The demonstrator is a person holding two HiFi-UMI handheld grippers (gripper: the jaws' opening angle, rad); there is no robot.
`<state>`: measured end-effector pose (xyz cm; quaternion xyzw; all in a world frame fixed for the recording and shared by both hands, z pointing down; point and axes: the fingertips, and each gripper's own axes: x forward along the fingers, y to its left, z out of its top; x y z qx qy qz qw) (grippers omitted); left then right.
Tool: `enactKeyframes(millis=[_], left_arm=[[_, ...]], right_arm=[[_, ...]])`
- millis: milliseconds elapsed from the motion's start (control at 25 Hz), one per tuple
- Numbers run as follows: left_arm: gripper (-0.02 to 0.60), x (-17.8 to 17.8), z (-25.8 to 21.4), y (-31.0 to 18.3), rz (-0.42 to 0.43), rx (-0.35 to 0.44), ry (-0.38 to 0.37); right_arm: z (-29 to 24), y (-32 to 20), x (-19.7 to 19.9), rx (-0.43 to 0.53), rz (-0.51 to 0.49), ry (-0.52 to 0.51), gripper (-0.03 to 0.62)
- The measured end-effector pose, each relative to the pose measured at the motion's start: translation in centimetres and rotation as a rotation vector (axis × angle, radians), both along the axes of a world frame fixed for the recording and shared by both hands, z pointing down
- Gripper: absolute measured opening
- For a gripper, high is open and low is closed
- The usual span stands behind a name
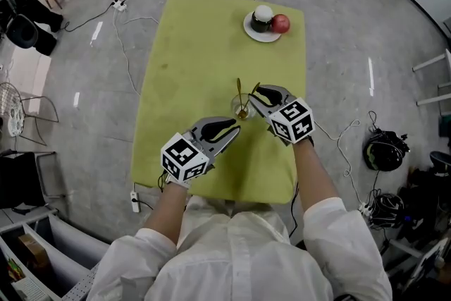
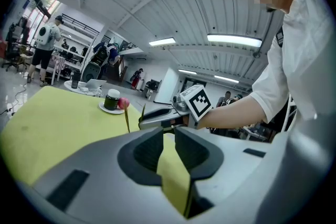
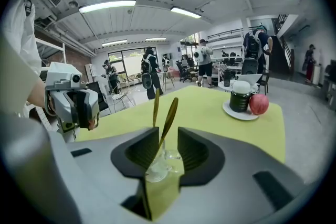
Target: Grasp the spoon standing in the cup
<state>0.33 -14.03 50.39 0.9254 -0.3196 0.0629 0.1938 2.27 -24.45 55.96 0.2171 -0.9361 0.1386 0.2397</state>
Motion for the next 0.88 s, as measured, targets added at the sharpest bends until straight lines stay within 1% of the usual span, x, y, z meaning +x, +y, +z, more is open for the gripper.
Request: enactKeyframes(millis=[200,440,640,880], left_arm=[[0.069,-0.2,-0.1,0.0,-0.003,0.000,0.002],[0.071,-0.2,-0.1,0.1,0.001,0.000,0.005],[0.069,-0.3,-0.1,0.1,0.004,0.002,0.006],[0.071,-0.1,-0.1,0.1,0.009,0.006,0.008]], right_arm=[[-0.1,0.2,-0.4,0.024,-0.036,0.017,0.072],[-0.2,0.6,-0.6,0.036,-0.050,0.023,0.050],[-0.5,0.9,-0.6,0.056,-0.042,0.024,0.024],[-0.8,1.2,-0.3,0.062,-0.026,0.020,0.017]])
